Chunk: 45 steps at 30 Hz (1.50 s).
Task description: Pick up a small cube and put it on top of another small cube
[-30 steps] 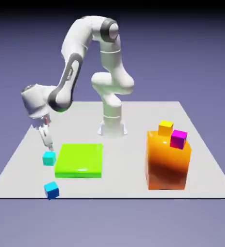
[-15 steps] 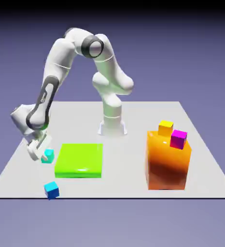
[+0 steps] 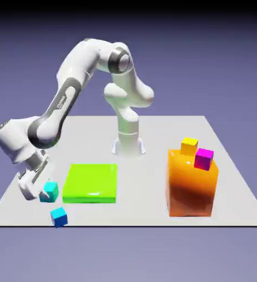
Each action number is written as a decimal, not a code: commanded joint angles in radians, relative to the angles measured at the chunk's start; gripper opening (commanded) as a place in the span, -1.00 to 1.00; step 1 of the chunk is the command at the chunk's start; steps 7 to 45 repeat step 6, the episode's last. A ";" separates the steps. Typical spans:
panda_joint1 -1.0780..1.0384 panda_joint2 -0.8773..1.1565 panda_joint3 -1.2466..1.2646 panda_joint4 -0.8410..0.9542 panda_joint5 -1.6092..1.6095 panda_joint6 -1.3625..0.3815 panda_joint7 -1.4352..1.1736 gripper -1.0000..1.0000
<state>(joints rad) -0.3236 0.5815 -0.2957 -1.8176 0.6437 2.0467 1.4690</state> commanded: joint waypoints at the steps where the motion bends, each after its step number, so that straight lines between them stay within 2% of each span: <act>1: 0.003 0.033 0.015 -0.012 0.021 0.043 -0.015 -1.00; 2: 0.006 0.059 0.027 -0.021 0.038 0.076 -0.028 -1.00; 3: 0.006 0.059 0.027 -0.021 0.038 0.076 -0.028 1.00; 6: -0.001 -0.008 -0.004 0.003 -0.008 -0.011 0.005 1.00; 45: -0.001 -0.008 -0.004 0.003 -0.008 -0.011 0.005 1.00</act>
